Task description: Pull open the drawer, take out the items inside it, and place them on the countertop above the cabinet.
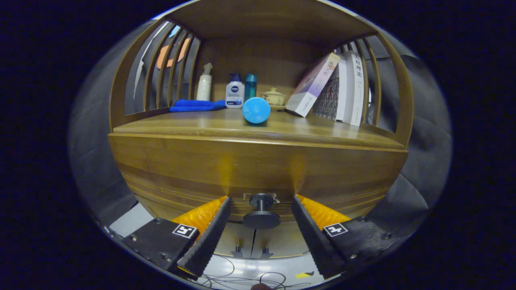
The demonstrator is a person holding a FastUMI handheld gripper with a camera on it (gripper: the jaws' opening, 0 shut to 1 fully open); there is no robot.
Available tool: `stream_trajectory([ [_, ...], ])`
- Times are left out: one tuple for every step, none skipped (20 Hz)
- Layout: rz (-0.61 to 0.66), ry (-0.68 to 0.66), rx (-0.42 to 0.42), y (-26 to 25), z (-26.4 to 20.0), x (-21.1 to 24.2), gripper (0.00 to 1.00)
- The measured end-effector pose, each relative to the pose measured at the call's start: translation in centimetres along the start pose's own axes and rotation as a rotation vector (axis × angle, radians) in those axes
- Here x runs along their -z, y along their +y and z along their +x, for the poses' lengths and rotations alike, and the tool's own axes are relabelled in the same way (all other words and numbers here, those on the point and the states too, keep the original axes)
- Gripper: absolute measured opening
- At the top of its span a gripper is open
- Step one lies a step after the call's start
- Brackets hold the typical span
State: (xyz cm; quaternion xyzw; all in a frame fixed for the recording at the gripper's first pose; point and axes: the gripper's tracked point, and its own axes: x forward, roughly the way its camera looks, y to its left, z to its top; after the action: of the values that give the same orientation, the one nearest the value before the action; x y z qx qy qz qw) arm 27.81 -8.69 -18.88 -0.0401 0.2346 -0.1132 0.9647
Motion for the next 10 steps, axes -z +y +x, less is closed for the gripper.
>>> stream_trajectory([
  [0.007, 0.011, -0.001, 0.0, 0.01, 0.13, 0.99],
  [0.017, 0.018, -0.003, 0.01, 0.0, 0.15, 0.99],
  [0.026, 0.026, -0.006, 0.05, -0.03, 0.16, 0.99],
  [0.031, 0.035, -0.009, 0.06, -0.01, 0.23, 1.0],
  [0.033, 0.048, -0.012, 0.03, -0.04, 0.25, 1.0],
  [0.035, 0.062, -0.016, 0.07, -0.06, 0.34, 0.99],
  [0.037, 0.078, -0.02, 0.1, -0.06, 0.37, 0.99],
  [0.04, 0.096, -0.024, 0.05, -0.04, 0.44, 0.99],
  [0.042, 0.119, -0.028, 0.03, -0.01, 0.5, 0.99],
  [0.043, 0.144, -0.032, 0.03, -0.01, 0.73, 0.99],
])
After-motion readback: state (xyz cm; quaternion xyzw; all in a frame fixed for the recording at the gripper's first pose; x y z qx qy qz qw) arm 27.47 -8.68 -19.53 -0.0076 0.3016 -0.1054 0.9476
